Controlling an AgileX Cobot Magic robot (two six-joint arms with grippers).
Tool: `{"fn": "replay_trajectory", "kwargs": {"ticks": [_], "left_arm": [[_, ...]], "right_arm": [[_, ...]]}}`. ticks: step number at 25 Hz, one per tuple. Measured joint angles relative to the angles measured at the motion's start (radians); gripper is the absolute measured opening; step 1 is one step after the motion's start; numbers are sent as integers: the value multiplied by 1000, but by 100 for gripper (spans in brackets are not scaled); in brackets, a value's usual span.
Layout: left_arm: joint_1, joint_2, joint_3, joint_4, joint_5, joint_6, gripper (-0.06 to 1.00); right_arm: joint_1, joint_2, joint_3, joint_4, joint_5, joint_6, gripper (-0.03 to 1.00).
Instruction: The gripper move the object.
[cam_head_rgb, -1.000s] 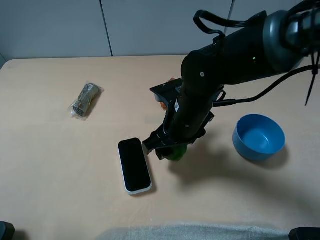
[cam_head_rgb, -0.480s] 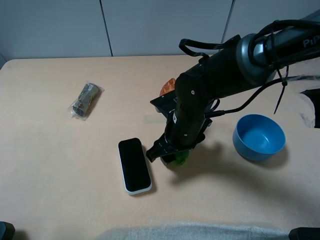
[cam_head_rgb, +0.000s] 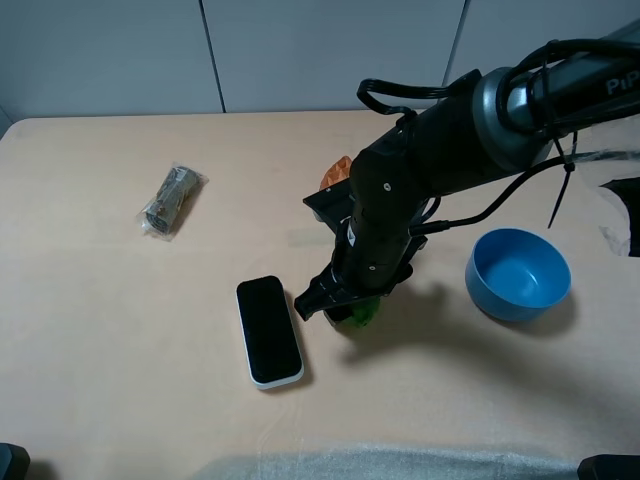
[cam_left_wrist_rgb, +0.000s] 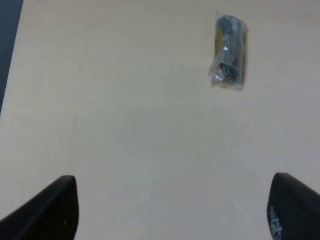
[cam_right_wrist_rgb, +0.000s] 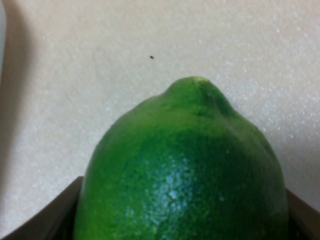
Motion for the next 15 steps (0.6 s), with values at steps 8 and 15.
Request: {"fn": "replay_trajectory", "kwargs": {"ticks": [8,15], "left_arm": [[0,0,0,0,0,0,83],[0,0,0,0,0,0,83]], "right_arm": [[0,0,0,-1,-1,0,51],[0,0,0,1,-1,0,69]]}}
